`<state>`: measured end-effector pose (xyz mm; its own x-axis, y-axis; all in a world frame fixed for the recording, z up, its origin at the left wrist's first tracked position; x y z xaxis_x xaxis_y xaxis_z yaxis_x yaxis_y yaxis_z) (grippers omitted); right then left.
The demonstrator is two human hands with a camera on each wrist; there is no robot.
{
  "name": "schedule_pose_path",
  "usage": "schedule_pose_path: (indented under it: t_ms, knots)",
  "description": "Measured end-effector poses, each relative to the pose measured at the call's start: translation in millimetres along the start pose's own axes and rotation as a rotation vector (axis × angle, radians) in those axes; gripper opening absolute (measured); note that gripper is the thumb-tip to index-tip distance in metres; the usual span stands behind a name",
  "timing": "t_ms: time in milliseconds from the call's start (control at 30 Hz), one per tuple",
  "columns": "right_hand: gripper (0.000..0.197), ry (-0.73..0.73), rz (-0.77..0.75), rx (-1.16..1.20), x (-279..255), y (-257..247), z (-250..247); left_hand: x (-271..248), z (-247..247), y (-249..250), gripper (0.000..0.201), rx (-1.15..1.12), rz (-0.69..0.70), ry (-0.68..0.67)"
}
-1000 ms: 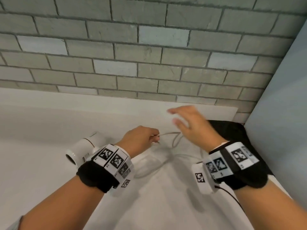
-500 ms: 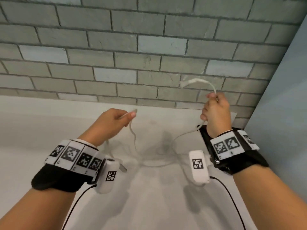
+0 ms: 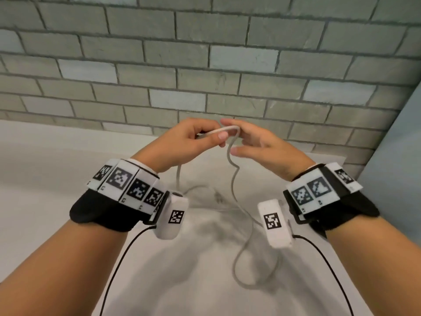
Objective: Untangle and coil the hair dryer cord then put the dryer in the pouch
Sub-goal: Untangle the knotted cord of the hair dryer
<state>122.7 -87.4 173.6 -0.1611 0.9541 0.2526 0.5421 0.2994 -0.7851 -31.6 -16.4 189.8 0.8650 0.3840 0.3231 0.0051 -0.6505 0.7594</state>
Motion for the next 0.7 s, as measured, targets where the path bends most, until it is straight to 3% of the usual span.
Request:
schedule_pose_path:
  t_ms: [67, 200, 400, 533, 700]
  knots:
    - [0.015, 0.003, -0.027, 0.107, 4, -14, 3, 1, -3, -5, 0.014, -0.105, 0.014, 0.018]
    - [0.024, 0.275, -0.127, 0.009, 7, -18, -13, -3, -1, -38, 0.011, -0.196, -0.087, -0.027]
    - [0.018, 0.703, -0.265, 0.173, 2, -11, -41, -23, 19, -97, 0.016, -0.052, -0.276, -0.153]
    - [0.019, 0.739, -0.239, -0.015, -3, -9, -45, -24, 11, -102, 0.025, -0.053, -0.271, -0.046]
    - [0.011, 0.688, -0.035, -0.341, -5, 25, -44, -27, -3, -95, 0.033, -0.342, -0.217, 0.097]
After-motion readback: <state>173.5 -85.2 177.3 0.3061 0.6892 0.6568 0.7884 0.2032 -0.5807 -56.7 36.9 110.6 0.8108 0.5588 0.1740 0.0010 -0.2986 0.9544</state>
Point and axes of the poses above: each hand's wrist, its own x-axis towards the middle knuckle, its own z-axis out of the palm, y = z × x, the point moved 2 cm from there along x, towards the middle knuckle, and after that the axes turned 8 degrees about -y, right-handed, at the moved point
